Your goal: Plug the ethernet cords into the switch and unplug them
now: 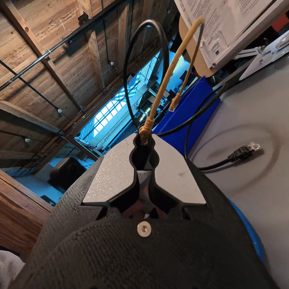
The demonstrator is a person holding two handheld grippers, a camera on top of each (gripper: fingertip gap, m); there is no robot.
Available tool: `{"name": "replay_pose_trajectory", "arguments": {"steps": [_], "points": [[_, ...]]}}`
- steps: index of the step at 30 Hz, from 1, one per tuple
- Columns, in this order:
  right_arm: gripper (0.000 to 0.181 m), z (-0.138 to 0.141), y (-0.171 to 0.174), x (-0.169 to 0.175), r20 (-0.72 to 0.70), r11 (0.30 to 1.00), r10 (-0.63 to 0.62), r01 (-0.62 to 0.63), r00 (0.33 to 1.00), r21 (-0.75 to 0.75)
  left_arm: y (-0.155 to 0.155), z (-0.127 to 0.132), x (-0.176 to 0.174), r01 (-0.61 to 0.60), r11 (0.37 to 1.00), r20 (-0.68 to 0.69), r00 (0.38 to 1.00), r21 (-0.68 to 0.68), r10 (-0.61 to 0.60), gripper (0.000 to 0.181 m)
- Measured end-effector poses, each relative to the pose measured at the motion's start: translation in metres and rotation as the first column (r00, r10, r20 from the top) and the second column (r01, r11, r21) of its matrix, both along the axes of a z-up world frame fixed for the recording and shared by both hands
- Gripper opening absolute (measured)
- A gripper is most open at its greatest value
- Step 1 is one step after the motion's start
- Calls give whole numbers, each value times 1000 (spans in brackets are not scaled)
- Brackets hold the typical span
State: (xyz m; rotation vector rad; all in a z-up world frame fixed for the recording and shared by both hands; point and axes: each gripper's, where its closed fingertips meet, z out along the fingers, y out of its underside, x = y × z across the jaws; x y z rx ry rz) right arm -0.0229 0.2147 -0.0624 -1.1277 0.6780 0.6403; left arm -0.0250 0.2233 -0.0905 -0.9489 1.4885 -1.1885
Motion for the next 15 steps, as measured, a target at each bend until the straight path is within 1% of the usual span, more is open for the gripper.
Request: {"name": "replay_pose_trajectory", "arguments": {"steps": [1,2,4,6,7,8,9,10,12,15], "points": [[13,1,0,1,9,1000,-2,2,1000,-3,-1,0,0,16,998,-6,1000,-57,-16,71],[12,2,-3,6,5,999,-33,33,999,10,-2,0,0,15,997,-5,1000,-72,-15,71],[11,9,-19,29,-1,993,-114,114,994,41,1,-1,-1,-7,1000,3,1000,-24,7,71],[12,11,-28,37,99,994,-104,107,990,-27,9,0,-2,-45,998,17,999,44,44,71],[12,15,-35,38,156,990,-120,130,980,-55,13,3,-4,-48,998,29,998,50,47,71],[11,21,-40,34,219,989,-94,116,971,-91,17,7,-5,-58,997,39,998,44,56,71],[12,23,-45,34,280,980,-79,127,957,-156,24,10,-6,-79,996,45,996,37,77,71],[11,29,-55,37,349,966,-93,170,932,-196,29,12,-7,-93,995,48,995,31,92,71],[11,46,-78,44,448,942,-77,213,891,-261,37,14,-9,-99,995,49,994,24,98,71],[11,73,-117,51,560,924,-33,239,828,-299,47,11,-10,-111,994,45,993,17,111,71]]}}
